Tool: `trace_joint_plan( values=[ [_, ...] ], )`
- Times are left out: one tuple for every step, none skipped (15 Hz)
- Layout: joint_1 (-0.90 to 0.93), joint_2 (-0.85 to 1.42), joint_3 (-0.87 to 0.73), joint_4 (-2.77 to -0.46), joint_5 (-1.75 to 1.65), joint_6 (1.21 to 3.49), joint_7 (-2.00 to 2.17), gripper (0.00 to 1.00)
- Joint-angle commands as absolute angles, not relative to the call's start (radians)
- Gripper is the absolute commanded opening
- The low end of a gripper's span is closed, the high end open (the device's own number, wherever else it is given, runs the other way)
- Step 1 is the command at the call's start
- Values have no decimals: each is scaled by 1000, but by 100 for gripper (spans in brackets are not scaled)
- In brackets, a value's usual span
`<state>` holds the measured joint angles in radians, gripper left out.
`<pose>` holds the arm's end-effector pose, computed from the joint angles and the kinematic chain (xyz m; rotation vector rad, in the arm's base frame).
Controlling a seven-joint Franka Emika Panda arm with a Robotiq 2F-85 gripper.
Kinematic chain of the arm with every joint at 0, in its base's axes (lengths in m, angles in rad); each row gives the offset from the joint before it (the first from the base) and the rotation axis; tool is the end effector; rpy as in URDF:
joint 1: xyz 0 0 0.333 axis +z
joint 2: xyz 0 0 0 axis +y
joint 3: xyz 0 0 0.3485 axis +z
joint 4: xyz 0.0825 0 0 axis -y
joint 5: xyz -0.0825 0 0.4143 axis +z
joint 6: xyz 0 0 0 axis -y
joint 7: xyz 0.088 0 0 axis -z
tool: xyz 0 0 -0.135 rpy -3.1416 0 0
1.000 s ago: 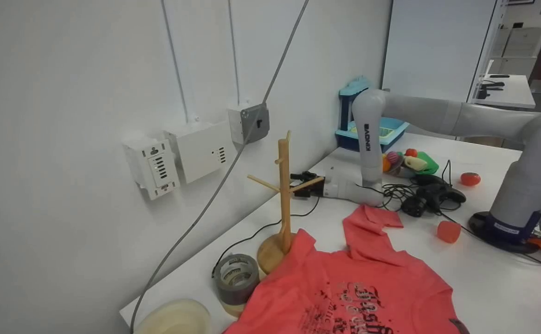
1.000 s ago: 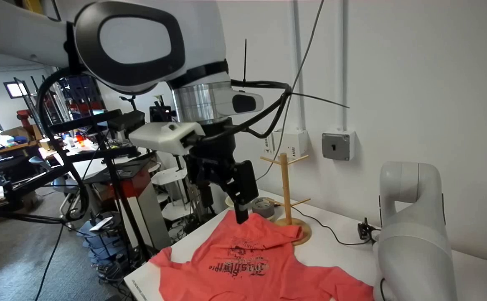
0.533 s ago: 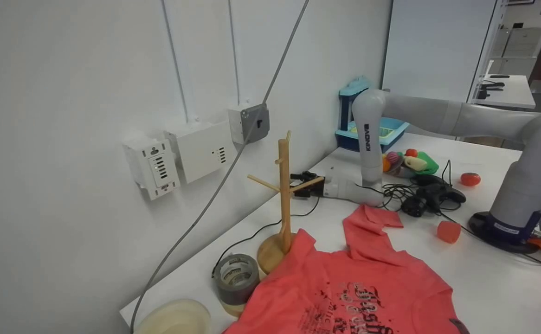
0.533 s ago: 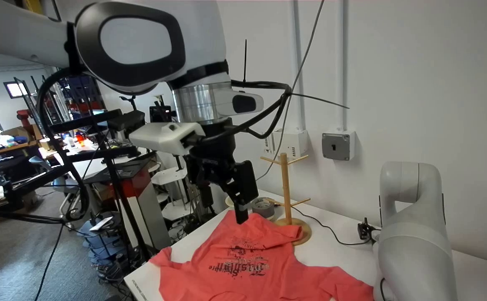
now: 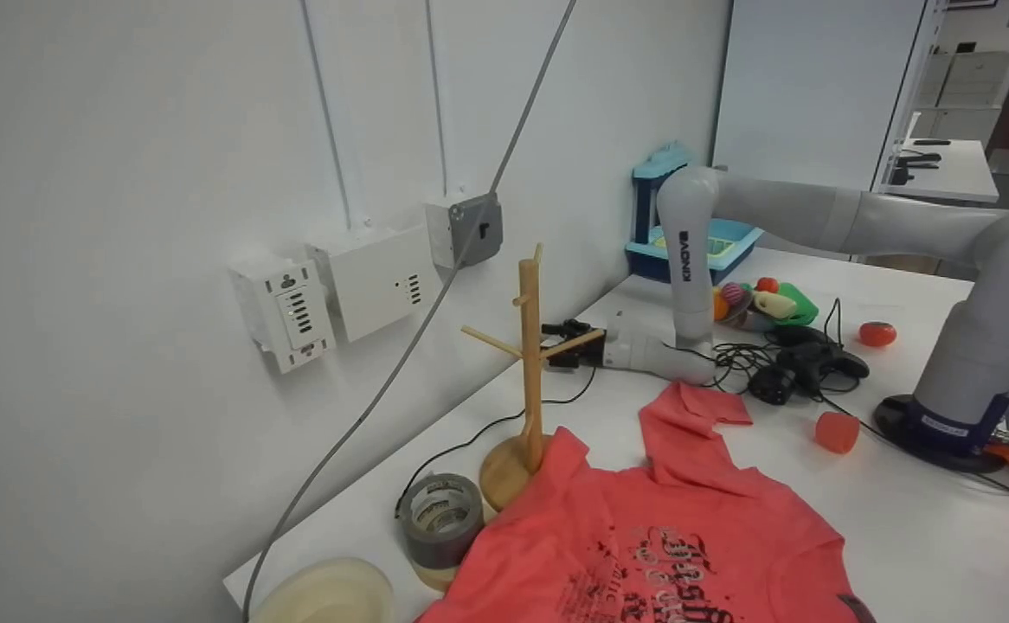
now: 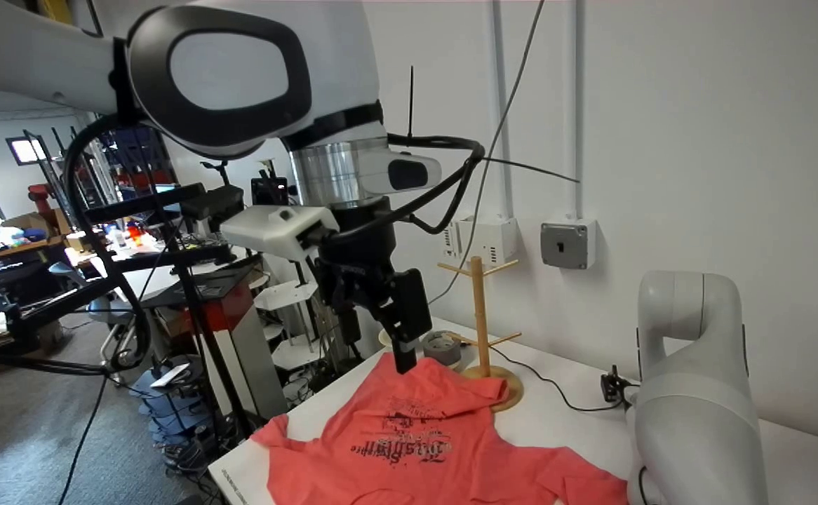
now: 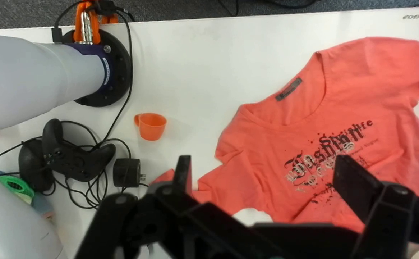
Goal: Position the sweater's sleeves on its chest
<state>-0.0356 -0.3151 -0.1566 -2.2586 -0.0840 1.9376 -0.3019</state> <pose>0.4634 -0.1018 0.4784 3.1060 0.2303 -0.0245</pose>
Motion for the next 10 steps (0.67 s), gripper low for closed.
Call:
trace_joint_plan(
  values=[
    [-57, -324, -138, -2276, -75, 1991, -210, 100],
    [-48, -314, -144, -2259, -78, 1956, -263, 100],
    [-49, -314, -142, -2260, -78, 1965, -242, 100],
    [-49, -314, -141, -2261, -78, 1967, -230, 100],
    [-49, -314, -140, -2261, -78, 1968, -225, 100],
    [-50, -314, -140, -2261, -78, 1968, -224, 100],
    [-50, -314, -140, -2261, -78, 1968, -223, 100],
    [-50, -314, -140, -2261, -78, 1968, -223, 100],
    [-45, -308, -132, -2269, -79, 1983, -215, 100],
    [-40, -303, -125, -2278, -75, 2005, -205, 100]
  ],
)
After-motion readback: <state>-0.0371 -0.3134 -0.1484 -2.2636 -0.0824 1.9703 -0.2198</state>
